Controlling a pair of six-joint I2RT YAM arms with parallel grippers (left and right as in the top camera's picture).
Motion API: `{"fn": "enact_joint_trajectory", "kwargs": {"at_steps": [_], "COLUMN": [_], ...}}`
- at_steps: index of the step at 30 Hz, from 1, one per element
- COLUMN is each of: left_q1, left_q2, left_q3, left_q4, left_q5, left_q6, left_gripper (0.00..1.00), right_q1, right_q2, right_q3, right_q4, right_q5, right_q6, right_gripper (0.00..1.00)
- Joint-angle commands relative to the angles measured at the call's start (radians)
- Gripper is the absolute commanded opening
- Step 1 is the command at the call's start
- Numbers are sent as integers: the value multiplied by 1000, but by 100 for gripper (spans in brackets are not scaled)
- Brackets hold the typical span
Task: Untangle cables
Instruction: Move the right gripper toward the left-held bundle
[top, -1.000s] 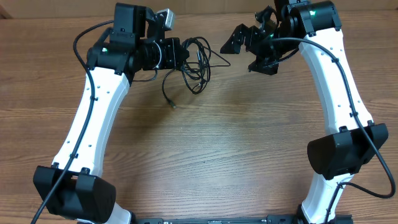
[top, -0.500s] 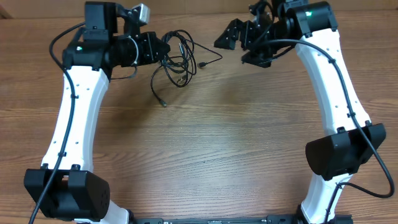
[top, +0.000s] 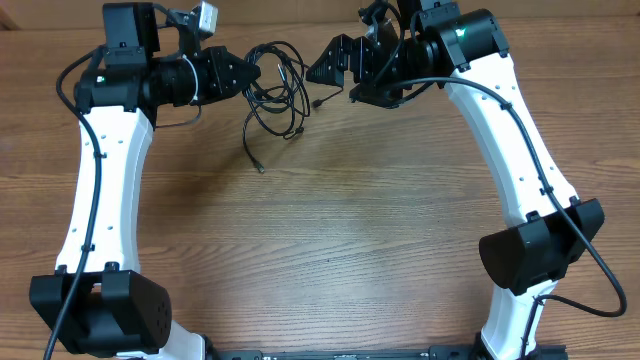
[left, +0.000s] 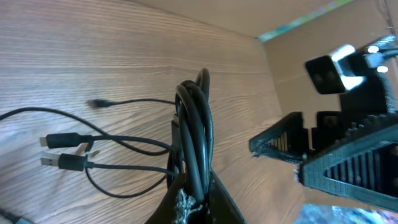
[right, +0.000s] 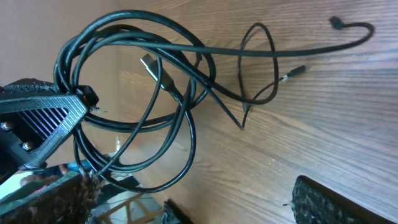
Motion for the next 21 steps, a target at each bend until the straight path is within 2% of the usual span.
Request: {"fn": "enact_joint_trajectory", "kwargs": {"at_steps": [1,4,11,21], "left_q1": [12,22,43,28], "left_q2": [9,9,9,9], "left_q3": [8,8,8,8], "left_q4": [27,51,83,83], "left_q5": [103,119,159,29], "left_q6": [35,35,38,57], "left_gripper": [4,4,5,4], "right_q1": [14,24,24,76], "right_q2": [-16,-16,-15,-13], "right_q3": [13,13,13,-50], "right_q4": [11,22,87,202], "right_q5": [-55,-55,-47,-44], "right_q6": [24,47,21,323], "right_gripper": [98,96,81,78]}}
